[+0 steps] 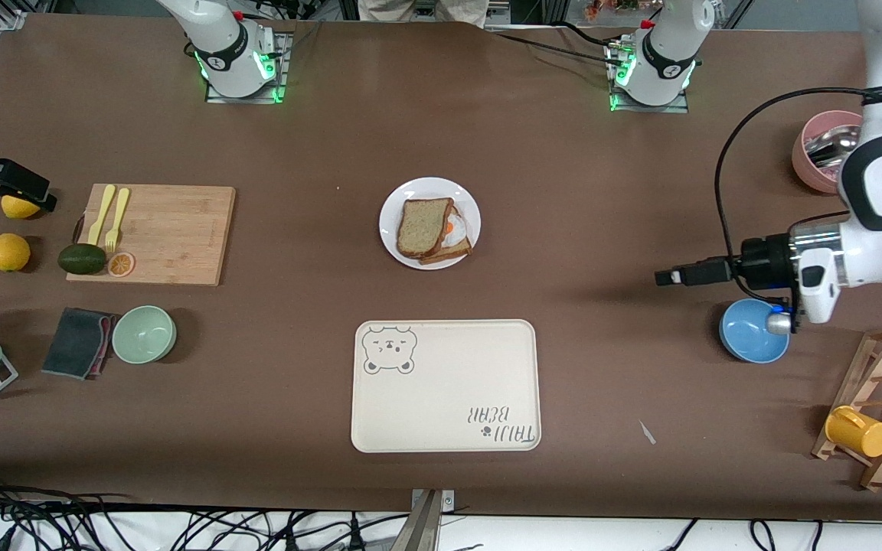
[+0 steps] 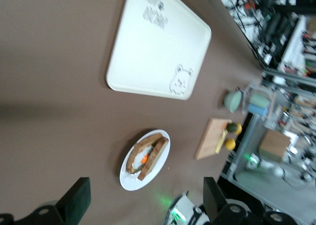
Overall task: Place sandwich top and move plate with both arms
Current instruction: 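Swing the left gripper from rest toward the white plate, then lower the left gripper to the rim of the white plate, then close the left gripper on the plate rim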
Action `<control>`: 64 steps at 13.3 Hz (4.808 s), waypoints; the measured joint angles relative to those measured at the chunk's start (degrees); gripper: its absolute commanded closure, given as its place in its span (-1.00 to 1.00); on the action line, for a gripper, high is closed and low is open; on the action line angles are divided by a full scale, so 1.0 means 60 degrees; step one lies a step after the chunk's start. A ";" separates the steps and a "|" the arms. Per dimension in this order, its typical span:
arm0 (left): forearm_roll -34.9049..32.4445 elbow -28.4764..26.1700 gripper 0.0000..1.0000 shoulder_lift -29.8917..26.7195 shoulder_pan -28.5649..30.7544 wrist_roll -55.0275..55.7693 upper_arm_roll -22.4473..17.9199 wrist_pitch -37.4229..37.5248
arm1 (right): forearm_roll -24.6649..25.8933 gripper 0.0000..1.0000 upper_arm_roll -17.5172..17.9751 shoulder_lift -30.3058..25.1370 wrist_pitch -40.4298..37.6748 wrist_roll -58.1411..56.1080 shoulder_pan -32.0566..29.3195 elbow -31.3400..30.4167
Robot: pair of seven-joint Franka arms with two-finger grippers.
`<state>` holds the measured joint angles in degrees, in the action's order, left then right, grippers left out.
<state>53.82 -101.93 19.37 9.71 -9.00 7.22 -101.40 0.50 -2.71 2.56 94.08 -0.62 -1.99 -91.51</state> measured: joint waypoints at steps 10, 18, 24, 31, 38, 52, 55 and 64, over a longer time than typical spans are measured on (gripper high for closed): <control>0.0755 -0.2229 -1.00 0.0084 -0.1196 -0.2435 0.0053 -0.1392 | -0.0003 -1.00 0.0399 -0.0052 -0.0118 -0.0001 0.0037 0.0000; 0.3192 -0.3093 -1.00 0.0601 -0.2357 -0.3925 0.0481 -0.2662 | -0.0003 -1.00 0.0399 -0.0054 -0.0148 -0.0001 0.0036 0.0000; 0.5114 -0.4053 -0.99 0.0808 -0.2475 -0.6333 0.0767 -0.2672 | -0.0003 -1.00 0.0399 -0.0054 -0.0159 -0.0001 0.0036 0.0000; 0.7626 -0.4125 -0.99 0.1489 -0.3716 -0.7995 0.0937 -0.4498 | -0.0003 -1.00 0.0398 -0.0054 -0.0166 -0.0001 0.0036 0.0000; 0.8341 -0.4122 -0.86 0.1757 -0.4254 -0.8280 0.1053 -0.5007 | -0.0003 -1.00 0.0396 -0.0054 -0.0287 -0.0001 0.0035 0.0000; 0.8947 -0.4122 -0.35 0.2164 -0.4774 -0.8942 0.1055 -0.5076 | -0.0003 -1.00 0.0395 -0.0055 -0.0303 -0.0001 0.0035 0.0000; 0.8947 -0.4121 -0.22 0.2210 -0.4844 -0.8953 0.1056 -0.5076 | -0.0003 -1.00 0.0394 -0.0055 -0.0304 -0.0001 0.0035 0.0000; 0.8948 -0.4121 0.47 0.2247 -0.4901 -0.8968 0.1056 -0.5115 | -0.0003 -1.00 0.0394 -0.0055 -0.0306 -0.0001 0.0035 0.0000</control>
<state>107.51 -126.66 32.85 -19.69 -62.80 13.56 -132.09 0.48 -0.35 2.23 92.24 -0.63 -1.78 -91.51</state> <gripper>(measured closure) 0.652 0.000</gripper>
